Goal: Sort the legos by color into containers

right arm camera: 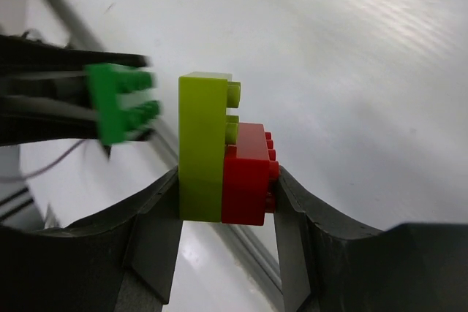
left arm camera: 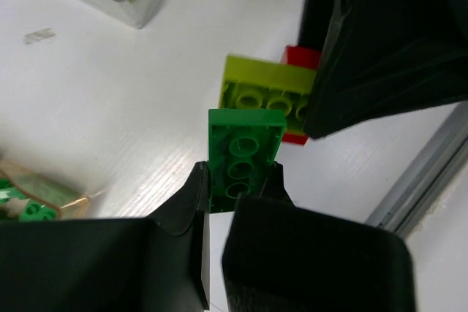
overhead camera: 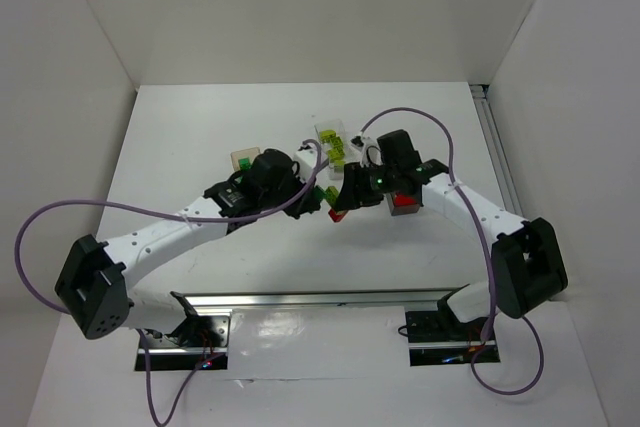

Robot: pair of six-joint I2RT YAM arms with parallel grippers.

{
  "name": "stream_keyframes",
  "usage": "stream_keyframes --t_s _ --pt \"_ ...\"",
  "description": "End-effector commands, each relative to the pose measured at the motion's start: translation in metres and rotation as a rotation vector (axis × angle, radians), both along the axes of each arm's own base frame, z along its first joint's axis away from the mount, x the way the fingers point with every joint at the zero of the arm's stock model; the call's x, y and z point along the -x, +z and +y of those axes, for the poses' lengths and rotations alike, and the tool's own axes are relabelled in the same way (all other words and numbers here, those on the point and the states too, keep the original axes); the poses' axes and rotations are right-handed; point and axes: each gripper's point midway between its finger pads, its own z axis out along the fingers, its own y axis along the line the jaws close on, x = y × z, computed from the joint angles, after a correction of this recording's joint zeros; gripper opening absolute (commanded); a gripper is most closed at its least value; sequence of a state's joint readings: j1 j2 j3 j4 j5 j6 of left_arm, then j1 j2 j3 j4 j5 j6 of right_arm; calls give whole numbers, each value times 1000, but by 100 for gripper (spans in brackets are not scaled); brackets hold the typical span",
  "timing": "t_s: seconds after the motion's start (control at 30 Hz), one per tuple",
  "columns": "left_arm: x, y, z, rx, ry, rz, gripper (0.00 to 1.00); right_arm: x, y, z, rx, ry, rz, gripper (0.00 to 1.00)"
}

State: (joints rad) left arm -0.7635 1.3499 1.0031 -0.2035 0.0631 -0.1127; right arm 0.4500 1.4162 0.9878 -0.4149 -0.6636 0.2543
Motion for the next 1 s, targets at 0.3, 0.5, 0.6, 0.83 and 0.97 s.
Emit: stream_keyframes --t_s 0.3,0.5,0.6,0.83,0.97 --pt "-46 21 36 63 238 25 0 -59 -5 -37 147 -346 -107 29" --pt "-91 -18 126 -52 776 241 0 -60 -11 -38 158 -352 -102 29" --pt "-101 -40 143 -56 876 299 0 -59 -13 -38 158 -352 -102 29" --pt "-138 -54 162 -52 1004 336 0 -58 -17 -40 172 -352 -104 29" --pt "-147 -62 174 -105 1056 363 10 -56 -21 -41 177 -351 -96 29"
